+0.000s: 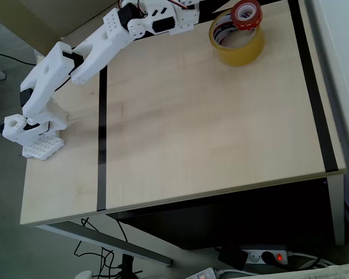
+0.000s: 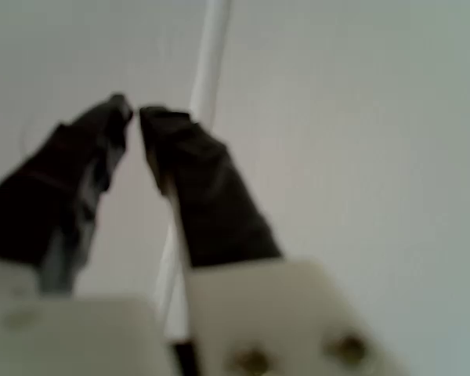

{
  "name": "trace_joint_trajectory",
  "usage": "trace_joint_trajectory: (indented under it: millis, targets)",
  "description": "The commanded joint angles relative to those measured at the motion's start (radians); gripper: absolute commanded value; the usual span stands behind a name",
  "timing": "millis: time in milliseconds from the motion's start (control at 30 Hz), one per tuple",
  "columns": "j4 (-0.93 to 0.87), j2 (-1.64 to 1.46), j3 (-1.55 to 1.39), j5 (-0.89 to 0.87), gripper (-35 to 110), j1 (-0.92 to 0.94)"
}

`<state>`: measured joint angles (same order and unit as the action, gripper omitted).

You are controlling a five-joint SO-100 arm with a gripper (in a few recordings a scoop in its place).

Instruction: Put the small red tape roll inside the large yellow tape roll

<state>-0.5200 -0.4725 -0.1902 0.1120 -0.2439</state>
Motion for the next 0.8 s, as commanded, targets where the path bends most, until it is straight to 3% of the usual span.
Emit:
trace_joint_trajectory:
  millis: [0,767]
  targets:
    - [0.054,-0.054,0.087,0.009,0,-0.018]
    - [0.087,0.074,0.104,0.008,0,-0.015]
